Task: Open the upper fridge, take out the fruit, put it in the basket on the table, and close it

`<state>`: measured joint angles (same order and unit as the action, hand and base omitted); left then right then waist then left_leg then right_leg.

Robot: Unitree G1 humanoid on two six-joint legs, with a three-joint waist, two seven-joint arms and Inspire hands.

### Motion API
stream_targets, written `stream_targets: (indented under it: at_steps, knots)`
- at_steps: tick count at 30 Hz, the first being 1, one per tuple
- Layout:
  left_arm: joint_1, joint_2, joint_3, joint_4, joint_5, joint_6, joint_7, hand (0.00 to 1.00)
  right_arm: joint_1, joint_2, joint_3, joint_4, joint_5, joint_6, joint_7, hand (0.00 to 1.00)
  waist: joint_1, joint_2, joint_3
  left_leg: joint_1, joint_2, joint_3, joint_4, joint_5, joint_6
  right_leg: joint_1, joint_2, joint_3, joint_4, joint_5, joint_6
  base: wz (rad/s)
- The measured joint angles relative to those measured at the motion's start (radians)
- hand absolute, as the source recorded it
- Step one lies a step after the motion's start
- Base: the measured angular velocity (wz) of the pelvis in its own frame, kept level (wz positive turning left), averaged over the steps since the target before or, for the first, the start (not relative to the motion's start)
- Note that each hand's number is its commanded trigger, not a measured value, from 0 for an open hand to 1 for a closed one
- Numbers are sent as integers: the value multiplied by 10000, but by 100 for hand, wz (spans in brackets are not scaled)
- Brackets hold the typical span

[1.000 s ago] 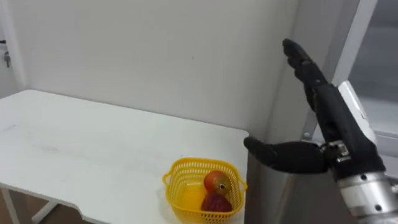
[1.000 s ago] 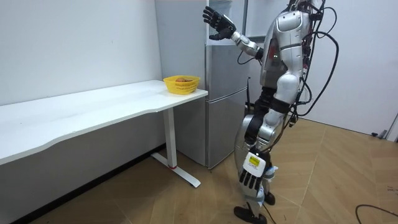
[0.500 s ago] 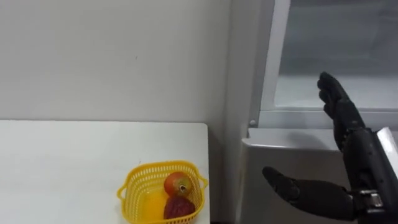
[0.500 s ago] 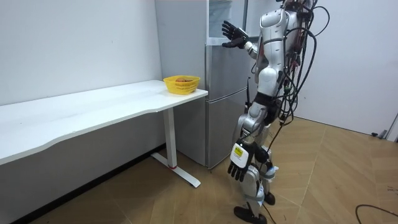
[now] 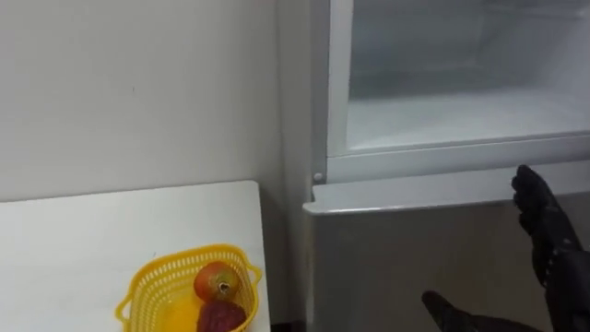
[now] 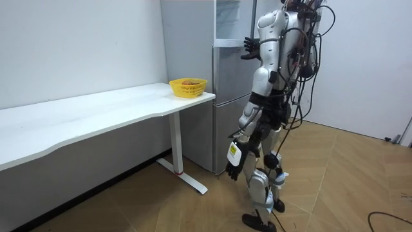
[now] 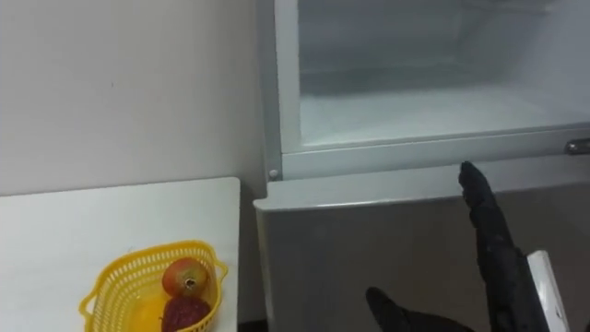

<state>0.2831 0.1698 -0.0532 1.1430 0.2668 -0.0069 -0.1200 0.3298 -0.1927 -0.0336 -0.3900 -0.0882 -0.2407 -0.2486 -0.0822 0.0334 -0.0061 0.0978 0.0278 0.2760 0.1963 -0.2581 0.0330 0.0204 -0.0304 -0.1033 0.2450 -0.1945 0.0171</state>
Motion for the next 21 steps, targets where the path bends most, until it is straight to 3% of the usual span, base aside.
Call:
stream_targets:
  at_steps: [2,8,17,21]
  knots:
    - [-56,-1,-143,35,-3,1,1,0,218,23,-4,158,169,-1,-6,0,-94,7,6,1,27,206,-4,-7,-13,-44,43,147,55,5,-7,-23]
    - [-166,-3,-307,1,9,18,209,0,560,103,-386,969,1786,0,-91,0,-339,109,8,-25,13,233,-81,-11,-17,-133,59,222,64,5,-6,-4]
    - [-97,-2,-303,-318,-8,81,319,0,485,258,-1101,3414,4556,258,-715,0,-742,1,27,-185,16,246,-59,-7,-22,-331,78,307,124,4,-7,-2]
    - [27,2,-299,-544,-6,121,359,0,526,260,-1342,3705,6058,272,-1258,0,-804,-12,6,-174,21,242,-71,-5,-25,-332,91,320,126,3,-8,0]
